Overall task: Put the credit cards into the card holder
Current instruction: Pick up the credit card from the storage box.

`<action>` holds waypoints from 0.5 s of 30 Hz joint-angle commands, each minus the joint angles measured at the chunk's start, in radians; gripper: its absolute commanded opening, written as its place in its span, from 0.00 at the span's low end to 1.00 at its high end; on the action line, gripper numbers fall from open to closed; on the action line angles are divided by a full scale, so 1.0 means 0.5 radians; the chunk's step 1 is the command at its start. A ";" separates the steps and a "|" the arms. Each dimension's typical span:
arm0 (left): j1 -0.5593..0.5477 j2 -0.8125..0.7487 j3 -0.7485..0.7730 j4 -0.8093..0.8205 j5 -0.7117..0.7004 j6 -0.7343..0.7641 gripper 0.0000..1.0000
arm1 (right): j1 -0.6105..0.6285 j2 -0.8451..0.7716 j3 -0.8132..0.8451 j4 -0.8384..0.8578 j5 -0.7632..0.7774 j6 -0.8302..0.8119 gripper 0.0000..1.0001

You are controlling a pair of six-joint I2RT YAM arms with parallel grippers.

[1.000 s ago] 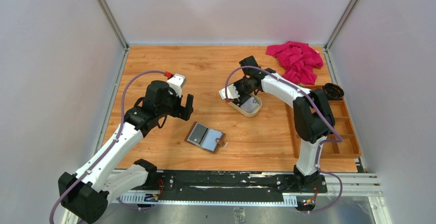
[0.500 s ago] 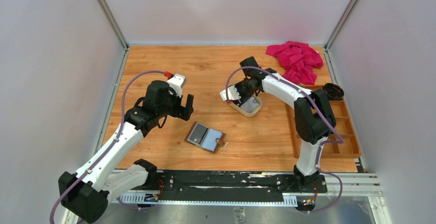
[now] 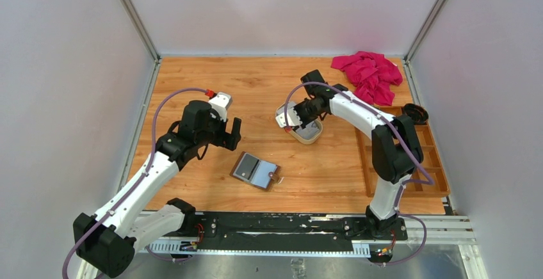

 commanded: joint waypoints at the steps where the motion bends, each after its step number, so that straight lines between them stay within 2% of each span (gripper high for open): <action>1: 0.016 0.011 -0.023 0.015 0.010 0.033 1.00 | -0.032 -0.065 -0.017 -0.171 -0.099 -0.053 0.00; 15: 0.016 0.013 -0.023 0.015 0.013 0.039 1.00 | -0.132 -0.245 -0.082 -0.207 -0.244 0.087 0.00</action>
